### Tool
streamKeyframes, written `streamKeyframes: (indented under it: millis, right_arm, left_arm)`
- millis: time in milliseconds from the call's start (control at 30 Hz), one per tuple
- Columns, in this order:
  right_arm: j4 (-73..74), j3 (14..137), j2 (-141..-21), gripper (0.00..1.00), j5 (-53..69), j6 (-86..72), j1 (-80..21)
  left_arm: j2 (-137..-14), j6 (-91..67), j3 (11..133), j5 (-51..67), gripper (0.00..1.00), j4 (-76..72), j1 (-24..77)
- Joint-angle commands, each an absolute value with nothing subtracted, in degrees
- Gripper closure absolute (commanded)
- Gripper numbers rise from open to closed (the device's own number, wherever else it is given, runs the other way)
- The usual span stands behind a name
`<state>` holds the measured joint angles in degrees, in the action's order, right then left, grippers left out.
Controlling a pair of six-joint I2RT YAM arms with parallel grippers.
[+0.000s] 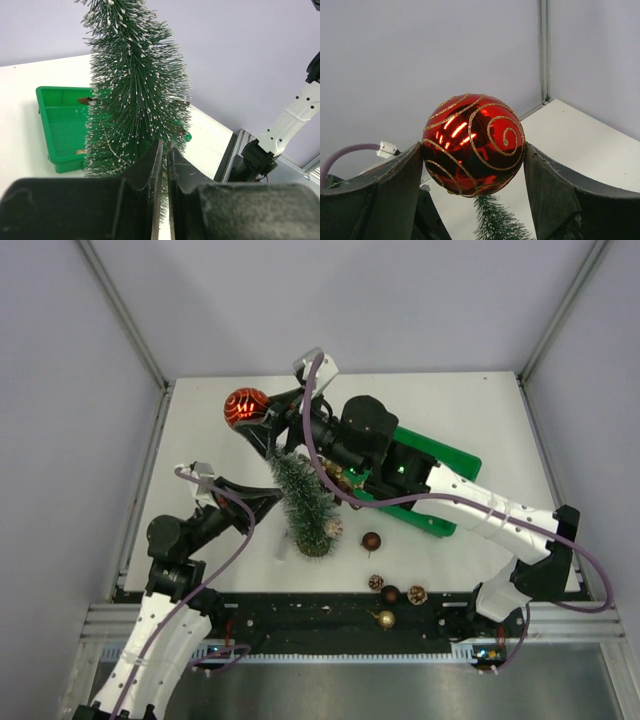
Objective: Decorate the small christmas tree
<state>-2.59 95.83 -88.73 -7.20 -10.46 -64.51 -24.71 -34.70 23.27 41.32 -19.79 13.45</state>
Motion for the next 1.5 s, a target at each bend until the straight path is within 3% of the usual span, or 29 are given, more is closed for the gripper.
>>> streamKeyframes:
  millis: [0,467,1467]
  right_arm:
    - [-5.01,100.37,-90.08,0.36,-6.59,-8.97,-65.48]
    - [-3.16,102.39,-92.64,0.36,-8.7,-5.63,-65.57]
    - [-6.24,98.71,-91.68,0.37,-10.28,-6.24,-65.48]
  left_arm:
    - [-25.14,-33.14,24.43,41.66,0.89,-22.59,14.06]
    - [-25.75,-31.55,24.61,42.45,1.0,-22.15,15.38]
    - [-26.19,-24.88,24.26,39.91,1.0,-19.25,15.91]
